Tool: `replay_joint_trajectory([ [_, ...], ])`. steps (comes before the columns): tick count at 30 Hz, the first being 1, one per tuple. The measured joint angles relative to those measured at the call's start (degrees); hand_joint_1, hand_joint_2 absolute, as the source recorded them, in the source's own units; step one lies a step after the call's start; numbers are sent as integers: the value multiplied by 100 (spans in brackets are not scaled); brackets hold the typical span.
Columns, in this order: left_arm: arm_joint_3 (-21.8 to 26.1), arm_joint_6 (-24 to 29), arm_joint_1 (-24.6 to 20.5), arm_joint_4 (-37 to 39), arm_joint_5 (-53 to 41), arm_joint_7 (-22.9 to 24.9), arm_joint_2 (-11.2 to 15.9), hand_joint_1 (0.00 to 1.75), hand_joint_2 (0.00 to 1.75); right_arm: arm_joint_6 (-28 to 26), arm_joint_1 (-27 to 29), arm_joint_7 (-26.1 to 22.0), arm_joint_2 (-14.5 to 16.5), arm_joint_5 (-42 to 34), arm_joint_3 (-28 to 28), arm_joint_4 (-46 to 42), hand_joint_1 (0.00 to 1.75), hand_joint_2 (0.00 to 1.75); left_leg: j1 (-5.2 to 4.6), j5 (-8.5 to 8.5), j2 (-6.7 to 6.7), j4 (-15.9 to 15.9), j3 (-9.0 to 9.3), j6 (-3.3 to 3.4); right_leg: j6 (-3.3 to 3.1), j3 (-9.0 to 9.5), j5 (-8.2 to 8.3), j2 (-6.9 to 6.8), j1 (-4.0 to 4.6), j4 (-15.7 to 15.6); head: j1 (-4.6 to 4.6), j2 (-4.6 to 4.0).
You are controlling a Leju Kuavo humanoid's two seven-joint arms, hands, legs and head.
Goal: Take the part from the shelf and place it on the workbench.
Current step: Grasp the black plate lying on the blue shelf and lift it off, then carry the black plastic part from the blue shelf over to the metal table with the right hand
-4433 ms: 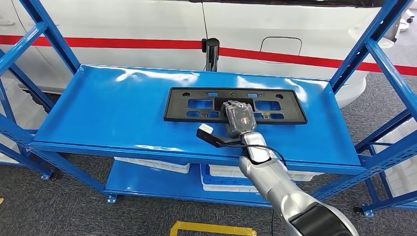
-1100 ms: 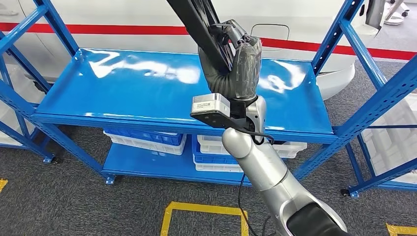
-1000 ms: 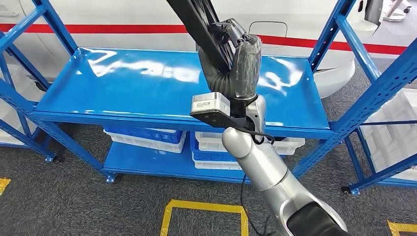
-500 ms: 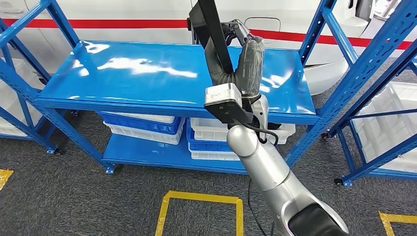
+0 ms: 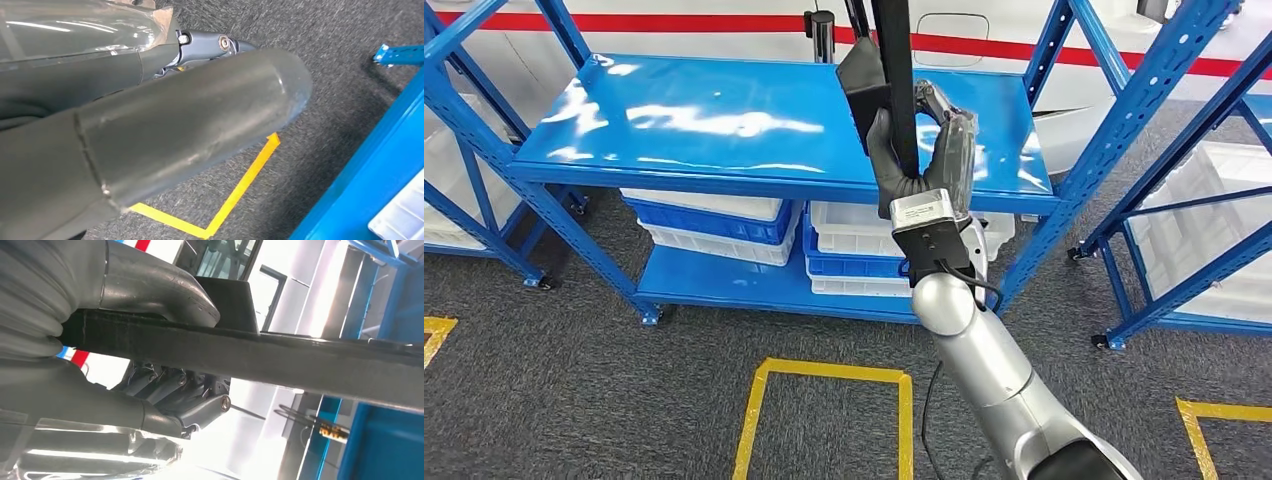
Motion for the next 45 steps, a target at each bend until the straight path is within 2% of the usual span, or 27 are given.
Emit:
replay_joint_trajectory([
  [2,2,-1,11,2,-2,-2,0,0,0,16,68,-13,-25,-14,-24,-38,175,175,8,77,-4,5,-28,-39,-82,-57,49,4,-8,-10,2,0],
  [3,2,-3,16,2,-5,-2,2,0,0,29,90,-19,-32,-31,-31,-57,175,175,23,15,-7,49,-63,-66,-142,-92,91,-1,-22,0,-1,0],
  [4,3,-5,20,3,-14,-2,3,0,0,41,110,-24,-38,-50,-37,-82,175,175,35,-141,-12,174,-116,-98,-215,-133,142,-9,-38,0,-3,0],
  [6,3,-23,22,3,-38,-2,2,0,0,60,167,-31,-44,-84,-50,-150,175,175,55,-705,-27,786,-292,-156,-322,-230,253,-26,-40,1,-12,0],
  [8,3,-43,22,3,-73,-2,-1,0,0,54,278,-35,-56,-84,-72,-220,175,175,64,-1116,-34,1529,-416,-187,-347,-354,358,-34,-12,5,-13,0],
  [9,1,-50,21,3,-90,-2,-2,0,0,50,349,-37,-63,-81,-86,-254,175,175,65,-1150,-36,1709,-386,-184,-345,-416,408,-36,3,6,-12,0],
  [10,-2,-54,18,3,-107,-2,-3,0,0,51,427,-37,-72,-80,-106,-294,175,175,63,-1078,-38,1683,-252,-163,-341,-485,462,-34,17,7,-12,0],
  [11,-5,-56,10,3,-121,-1,-5,0,0,68,494,-37,-78,-90,-131,-338,175,175,55,-958,-46,1446,-16,-121,-335,-552,516,-29,32,7,-13,0],
  [14,-14,-76,-52,-8,-162,16,-1,0,0,189,637,-30,-97,-136,-236,-486,175,175,-12,-906,-93,272,838,50,-264,-702,673,-20,47,0,-10,0],
  [16,-17,-103,-85,-12,-187,35,-4,0,0,245,695,-27,-112,-142,-285,-544,175,175,-70,-937,-106,-34,1003,105,-173,-729,764,-29,19,-33,-8,0],
  [18,-22,-127,-107,-11,-212,52,-22,0,0,264,756,-23,-129,-133,-334,-588,175,175,-85,-788,-85,-140,975,163,-105,-763,800,-24,16,-63,-10,0],
  [19,-29,-134,-123,-11,-222,59,-33,0,0,267,781,-18,-141,-126,-364,-612,175,175,-74,-698,-66,-207,953,206,-106,-818,709,-20,25,12,-1,0],
  [20,-38,-140,-138,-11,-226,64,-46,0,0,271,800,-12,-157,-119,-394,-634,175,175,-58,-611,-47,-268,917,237,-128,-897,538,-15,36,190,11,0],
  [22,-61,-145,-158,-12,-230,71,-65,0,0,275,829,-4,-186,-111,-430,-655,175,175,-49,-482,-24,-285,795,276,-179,-1112,60,-13,20,894,28,0],
  [23,-70,-145,-159,-12,-231,74,-72,0,0,277,850,-2,-197,-109,-443,-660,175,175,-50,-430,-15,-278,721,272,-166,-1186,-96,-13,8,1260,28,0],
  [25,-84,-145,-161,-12,-231,77,-81,0,0,282,888,7,-215,-109,-466,-665,175,175,-38,-324,3,-247,559,246,-50,-1119,-109,-14,-22,1548,28,0],
  [27,-99,-147,-168,-13,-233,79,-90,0,0,289,898,19,-226,-103,-483,-681,175,175,-11,-243,9,-153,375,191,98,-643,107,-17,-67,992,30,0],
  [28,-107,-149,-175,-15,-234,80,-92,0,0,293,896,23,-228,-95,-487,-695,175,175,-7,-213,8,-85,277,157,130,-340,128,-15,-73,571,33,0],
  [30,-122,-154,-195,-18,-240,82,-97,0,0,303,912,28,-237,-75,-501,-740,175,175,-14,-150,0,21,148,88,85,-26,67,-3,-47,47,25,1],
  [33,-135,-150,-213,-21,-240,82,-93,0,0,328,946,25,-268,-69,-527,-779,175,175,-4,-87,-28,81,59,11,-58,-105,104,-1,-59,13,12,1],
  [34,-136,-146,-214,-21,-235,82,-89,0,0,345,951,15,-276,-75,-532,-785,175,175,11,-202,-37,157,11,-16,-124,-140,157,-9,-71,24,4,1],
  [36,-137,-133,-219,-24,-222,83,-83,0,0,379,953,-42,-291,-110,-546,-793,175,175,41,-739,-48,634,-139,-82,-248,-260,289,-22,-81,26,-4,0],
  [38,-137,-127,-227,-35,-214,82,-78,0,0,397,951,-107,-297,-155,-559,-794,175,175,52,-1260,-48,1397,-289,-125,-292,-408,417,-26,-61,32,-9,0],
  [39,-137,-126,-230,-42,-213,82,-75,0,0,404,951,-128,-300,-170,-563,-794,175,175,56,-1330,-47,1677,-297,-132,-291,-488,483,-27,-53,35,-8,0],
  [41,-137,-126,-233,-51,-210,82,-70,0,0,413,951,-149,-306,-179,-567,-795,175,175,59,-1129,-47,1681,-52,-111,-271,-646,610,-27,-41,38,-10,0],
  [43,-137,-126,-247,-67,-209,82,-66,0,0,416,946,-154,-310,-179,-580,-799,175,175,52,-942,-58,989,534,-55,-230,-776,730,-19,-30,38,-12,0],
  [45,-140,-126,-275,-93,-210,78,-66,0,0,416,925,-158,-316,-180,-604,-809,175,175,22,-1024,-79,251,1028,2,-165,-843,843,-25,-17,24,3,0],
])
